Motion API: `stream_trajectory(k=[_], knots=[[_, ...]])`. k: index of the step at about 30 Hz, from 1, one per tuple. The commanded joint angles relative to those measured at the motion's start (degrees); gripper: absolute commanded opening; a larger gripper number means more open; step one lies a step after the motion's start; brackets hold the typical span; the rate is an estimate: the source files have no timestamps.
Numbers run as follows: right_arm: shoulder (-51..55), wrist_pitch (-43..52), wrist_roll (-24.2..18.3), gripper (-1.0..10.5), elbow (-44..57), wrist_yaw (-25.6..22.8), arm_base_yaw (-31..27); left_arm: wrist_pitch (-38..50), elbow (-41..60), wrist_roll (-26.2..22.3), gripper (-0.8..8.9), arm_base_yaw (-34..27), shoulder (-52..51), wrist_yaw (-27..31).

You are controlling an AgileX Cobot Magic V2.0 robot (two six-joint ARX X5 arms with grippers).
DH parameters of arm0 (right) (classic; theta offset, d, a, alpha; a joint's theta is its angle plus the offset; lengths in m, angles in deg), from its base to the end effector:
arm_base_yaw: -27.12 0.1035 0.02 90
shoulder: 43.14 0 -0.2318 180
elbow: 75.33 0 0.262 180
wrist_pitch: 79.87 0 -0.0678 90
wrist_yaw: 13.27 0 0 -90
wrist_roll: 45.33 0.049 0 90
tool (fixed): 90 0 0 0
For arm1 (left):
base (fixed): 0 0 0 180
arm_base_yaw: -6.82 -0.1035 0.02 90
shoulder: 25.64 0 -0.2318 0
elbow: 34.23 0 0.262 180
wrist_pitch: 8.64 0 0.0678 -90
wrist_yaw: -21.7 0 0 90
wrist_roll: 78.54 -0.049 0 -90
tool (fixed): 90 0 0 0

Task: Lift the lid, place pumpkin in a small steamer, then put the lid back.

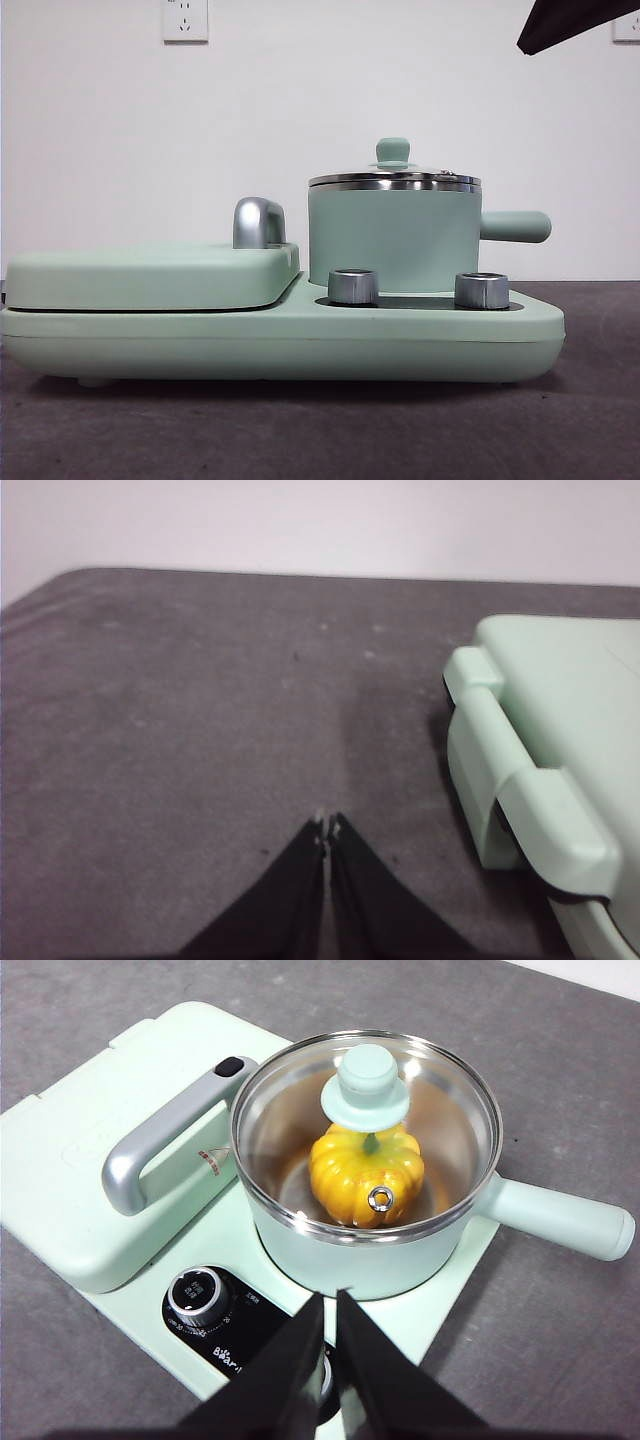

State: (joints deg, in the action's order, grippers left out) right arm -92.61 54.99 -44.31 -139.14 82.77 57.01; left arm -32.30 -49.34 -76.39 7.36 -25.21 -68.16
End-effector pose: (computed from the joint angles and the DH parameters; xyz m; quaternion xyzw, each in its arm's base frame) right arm 0.1910 0.1157 0.2849 -0.0467 0.2625 0.2950 0.9175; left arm 0.1570 -0.0014 0.1534 -0.0182 0.0783 -0.0020 0.9968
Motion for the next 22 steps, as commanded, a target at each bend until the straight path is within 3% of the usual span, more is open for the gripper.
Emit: stream_trajectory(k=[1,22], knots=[[-0.2,0.7,0.0,0.2,-0.4,0.0,0.3,-0.2,1.2,0.1,0.09,0.1,-0.3,0.2],[-0.2,3.3,-0.7,0.2,-0.4,-0.1,0.3,-0.2,1.2,-1.0,0.10,0.1,-0.3,0.1]])
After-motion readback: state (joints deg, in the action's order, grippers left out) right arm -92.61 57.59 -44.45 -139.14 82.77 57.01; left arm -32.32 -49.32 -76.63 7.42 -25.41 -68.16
